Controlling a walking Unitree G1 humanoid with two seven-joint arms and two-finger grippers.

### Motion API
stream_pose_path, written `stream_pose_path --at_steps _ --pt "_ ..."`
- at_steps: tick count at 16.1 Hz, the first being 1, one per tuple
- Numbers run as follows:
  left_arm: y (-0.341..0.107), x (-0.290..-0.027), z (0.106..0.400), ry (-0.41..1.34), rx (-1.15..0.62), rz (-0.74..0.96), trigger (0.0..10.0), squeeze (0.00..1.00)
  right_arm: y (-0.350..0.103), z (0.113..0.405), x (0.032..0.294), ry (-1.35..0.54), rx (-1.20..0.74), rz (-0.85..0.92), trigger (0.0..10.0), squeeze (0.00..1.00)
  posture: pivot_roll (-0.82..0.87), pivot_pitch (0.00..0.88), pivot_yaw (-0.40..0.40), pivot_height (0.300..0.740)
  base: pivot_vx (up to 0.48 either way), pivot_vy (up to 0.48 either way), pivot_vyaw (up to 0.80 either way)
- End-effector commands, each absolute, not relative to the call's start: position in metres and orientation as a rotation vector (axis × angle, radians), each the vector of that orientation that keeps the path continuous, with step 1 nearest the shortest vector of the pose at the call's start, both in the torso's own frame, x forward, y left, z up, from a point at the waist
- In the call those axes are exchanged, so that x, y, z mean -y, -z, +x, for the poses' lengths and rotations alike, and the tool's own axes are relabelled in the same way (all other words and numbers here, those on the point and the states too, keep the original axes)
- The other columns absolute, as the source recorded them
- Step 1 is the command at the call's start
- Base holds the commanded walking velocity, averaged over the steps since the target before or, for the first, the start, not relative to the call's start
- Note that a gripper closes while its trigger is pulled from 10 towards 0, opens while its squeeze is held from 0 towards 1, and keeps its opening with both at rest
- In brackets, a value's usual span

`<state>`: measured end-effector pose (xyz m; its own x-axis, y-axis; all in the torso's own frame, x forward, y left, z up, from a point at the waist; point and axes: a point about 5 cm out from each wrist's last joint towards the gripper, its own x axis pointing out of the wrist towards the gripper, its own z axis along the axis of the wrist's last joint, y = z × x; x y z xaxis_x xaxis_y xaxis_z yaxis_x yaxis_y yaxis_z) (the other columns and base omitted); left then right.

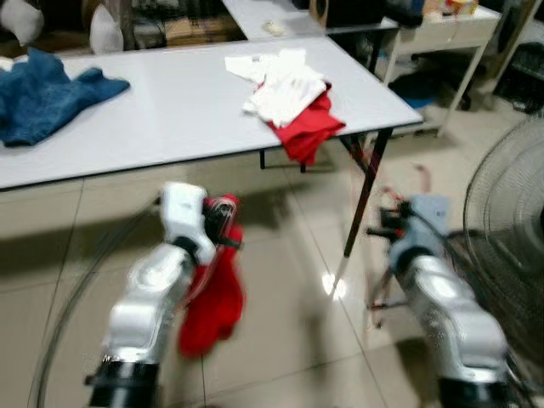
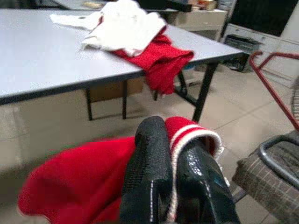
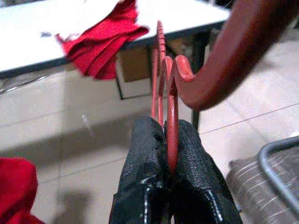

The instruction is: Hang hanger

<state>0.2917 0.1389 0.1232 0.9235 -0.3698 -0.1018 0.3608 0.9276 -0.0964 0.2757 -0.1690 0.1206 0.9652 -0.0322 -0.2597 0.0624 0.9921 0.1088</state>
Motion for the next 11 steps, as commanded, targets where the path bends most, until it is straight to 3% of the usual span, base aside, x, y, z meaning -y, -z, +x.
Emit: stream_pose_path --at_steps 1,10,11 --pt "-0.135 -0.147 0.294 0.356 -0.065 -0.053 10.0 0.00 -0.124 0.277 0.162 0.025 -0.247 0.120 10.0 0.00 -0.06 0.000 0.003 0.740 0.364 0.000 0.00" --pt "-0.143 -0.150 0.298 0.338 -0.037 -0.049 10.0 0.00 -0.143 0.283 0.160 -0.083 -0.168 0.133 10.0 0.00 -0.05 0.000 -0.003 0.740 0.368 0.000 0.00" --pt "-0.147 -0.151 0.300 0.340 -0.028 -0.045 10.0 0.00 -0.153 0.285 0.159 -0.117 -0.131 0.139 0.0 0.00 -0.05 0.000 -0.001 0.740 0.368 0.000 0.00"
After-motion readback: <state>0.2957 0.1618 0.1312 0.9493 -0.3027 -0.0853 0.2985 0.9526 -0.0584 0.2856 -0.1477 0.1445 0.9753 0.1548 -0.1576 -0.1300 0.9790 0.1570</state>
